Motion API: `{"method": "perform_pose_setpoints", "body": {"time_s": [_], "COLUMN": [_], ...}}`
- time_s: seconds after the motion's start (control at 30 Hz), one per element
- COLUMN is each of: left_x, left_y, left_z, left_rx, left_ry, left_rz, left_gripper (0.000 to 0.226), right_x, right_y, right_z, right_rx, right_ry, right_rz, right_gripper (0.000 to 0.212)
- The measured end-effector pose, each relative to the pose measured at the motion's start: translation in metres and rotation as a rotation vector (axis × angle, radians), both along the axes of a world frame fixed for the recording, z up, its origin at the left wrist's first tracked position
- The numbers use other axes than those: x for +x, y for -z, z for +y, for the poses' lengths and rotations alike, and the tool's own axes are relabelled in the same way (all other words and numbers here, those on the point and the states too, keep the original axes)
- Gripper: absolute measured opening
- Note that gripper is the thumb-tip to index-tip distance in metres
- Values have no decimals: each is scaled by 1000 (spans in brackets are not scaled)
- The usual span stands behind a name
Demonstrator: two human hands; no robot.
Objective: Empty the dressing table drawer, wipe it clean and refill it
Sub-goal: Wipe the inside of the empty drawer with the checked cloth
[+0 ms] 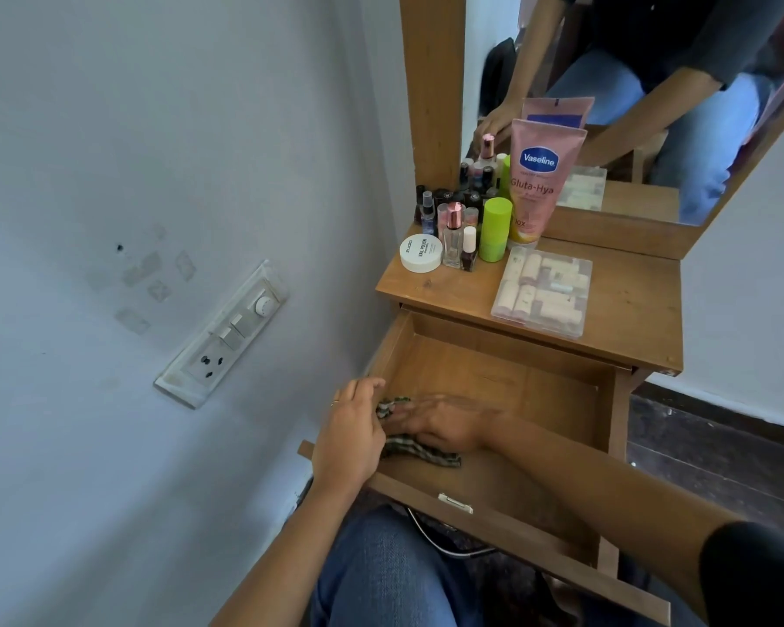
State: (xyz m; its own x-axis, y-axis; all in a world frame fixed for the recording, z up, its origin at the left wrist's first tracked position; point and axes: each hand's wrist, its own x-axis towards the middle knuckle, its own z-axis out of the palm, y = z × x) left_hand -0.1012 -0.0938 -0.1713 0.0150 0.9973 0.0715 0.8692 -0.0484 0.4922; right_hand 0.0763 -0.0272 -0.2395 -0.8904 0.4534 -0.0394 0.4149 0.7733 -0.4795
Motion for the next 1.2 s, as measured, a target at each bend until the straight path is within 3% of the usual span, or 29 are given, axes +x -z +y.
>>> {"method": "perform_pose_setpoints", "body": {"time_s": [0.13, 0.27, 0.37, 0.43, 0.63, 0.87, 1.2], "left_x": [-2, -1, -2, -2, 0, 0, -1], "left_y": [1, 3, 3, 3, 3, 3, 7], "left_z": [0, -1, 0, 0, 0, -2, -2], "left_rx": [-3, 6, 7, 7, 6, 21, 32], "left_ry": [11, 6, 3, 5, -18, -4, 12], "left_rz": [-5, -3, -12, -9, -2, -7, -9], "left_gripper": [46, 48, 49, 49, 44, 43, 45], "right_x": [11, 22, 6, 0, -17, 1, 115], "right_y": [-1, 6, 2, 2, 3, -12, -46], "right_z": [21, 40, 34, 21, -35, -37, -84], "right_rx": [30, 59, 35, -23, -156, -167, -313], "right_ry": [90, 450, 591, 531, 60, -25, -149], "right_rz": [-3, 23, 26, -1, 39, -90, -716], "right_gripper": [43, 47, 52, 56, 55, 58, 69]}}
